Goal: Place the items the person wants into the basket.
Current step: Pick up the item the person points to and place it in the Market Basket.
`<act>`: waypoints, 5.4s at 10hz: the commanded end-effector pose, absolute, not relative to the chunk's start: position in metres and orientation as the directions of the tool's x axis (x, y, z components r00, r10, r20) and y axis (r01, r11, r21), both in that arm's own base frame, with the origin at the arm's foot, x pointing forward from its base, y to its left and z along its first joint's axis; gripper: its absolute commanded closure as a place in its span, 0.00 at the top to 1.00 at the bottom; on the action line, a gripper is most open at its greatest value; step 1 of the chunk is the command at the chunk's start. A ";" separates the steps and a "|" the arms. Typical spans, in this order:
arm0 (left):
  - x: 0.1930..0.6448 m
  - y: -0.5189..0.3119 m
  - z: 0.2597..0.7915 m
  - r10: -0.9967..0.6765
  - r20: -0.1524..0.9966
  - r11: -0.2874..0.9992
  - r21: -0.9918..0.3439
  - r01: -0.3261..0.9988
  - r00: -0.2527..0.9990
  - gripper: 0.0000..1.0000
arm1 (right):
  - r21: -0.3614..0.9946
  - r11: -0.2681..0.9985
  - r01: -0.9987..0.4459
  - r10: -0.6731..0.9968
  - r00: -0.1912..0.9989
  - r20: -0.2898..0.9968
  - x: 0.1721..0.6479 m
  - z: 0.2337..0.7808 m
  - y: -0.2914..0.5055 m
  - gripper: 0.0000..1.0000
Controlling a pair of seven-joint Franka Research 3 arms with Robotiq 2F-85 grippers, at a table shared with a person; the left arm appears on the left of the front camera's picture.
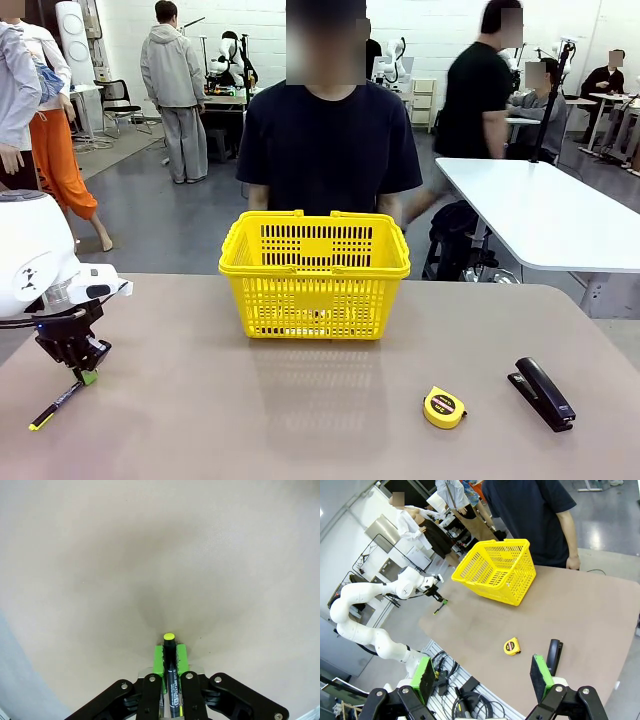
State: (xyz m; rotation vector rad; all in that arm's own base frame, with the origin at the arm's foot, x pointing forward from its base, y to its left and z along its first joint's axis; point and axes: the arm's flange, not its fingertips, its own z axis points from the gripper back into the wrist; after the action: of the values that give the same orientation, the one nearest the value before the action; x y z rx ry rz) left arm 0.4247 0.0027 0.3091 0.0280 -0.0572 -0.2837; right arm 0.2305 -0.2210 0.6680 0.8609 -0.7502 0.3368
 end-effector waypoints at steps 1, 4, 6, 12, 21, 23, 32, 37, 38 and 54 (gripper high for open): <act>0.388 0.003 0.314 -0.289 0.082 0.950 0.144 0.276 0.954 0.00 | 0.558 0.603 -0.570 -0.030 0.682 0.731 0.231 0.670 -0.221 1.00; 0.414 -0.015 0.410 -0.401 0.040 0.902 0.190 0.387 0.915 0.00 | 0.558 0.603 -0.570 -0.030 0.682 0.731 0.231 0.670 -0.221 1.00; 0.419 -0.035 0.458 -0.416 0.088 0.900 0.183 0.396 0.905 0.00 | 0.558 0.603 -0.570 -0.030 0.682 0.731 0.231 0.670 -0.221 1.00; 0.394 -0.078 0.586 -0.395 0.150 0.916 0.140 0.376 0.906 0.00 | 0.558 0.603 -0.570 -0.030 0.682 0.731 0.231 0.670 -0.221 1.00; 0.390 -0.075 0.588 -0.415 0.159 0.906 0.155 0.393 0.896 0.00 | 0.558 0.603 -0.570 -0.030 0.682 0.731 0.231 0.670 -0.221 1.00; 0.391 -0.075 0.586 -0.408 0.146 0.909 0.152 0.387 0.901 0.11 | 0.558 0.603 -0.570 -0.030 0.682 0.731 0.231 0.670 -0.221 1.00; 0.478 -0.395 0.618 -0.893 0.088 0.445 0.309 0.840 0.441 0.11 | 0.558 0.603 -0.570 -0.030 0.682 0.731 0.231 0.670 -0.221 1.00; 0.514 -0.390 0.570 -0.971 0.069 0.236 0.197 0.952 0.227 0.11 | 0.558 0.603 -0.570 -0.030 0.682 0.731 0.231 0.670 -0.221 1.00; 0.511 -0.393 0.559 -0.983 0.058 0.179 0.188 0.966 0.171 0.11 | 0.558 0.603 -0.570 -0.030 0.682 0.731 0.231 0.670 -0.221 1.00; 0.607 -0.391 0.486 -0.995 0.072 0.058 -0.114 0.992 0.066 0.11 | 0.558 0.603 -0.570 -0.030 0.682 0.731 0.231 0.670 -0.221 1.00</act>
State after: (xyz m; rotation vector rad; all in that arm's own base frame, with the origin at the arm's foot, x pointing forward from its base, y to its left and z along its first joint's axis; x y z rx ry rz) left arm 0.5960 -0.3822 0.4771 -0.1384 -0.0114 -1.5008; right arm 0.2302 -0.2210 0.6692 0.8674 -0.7589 0.3350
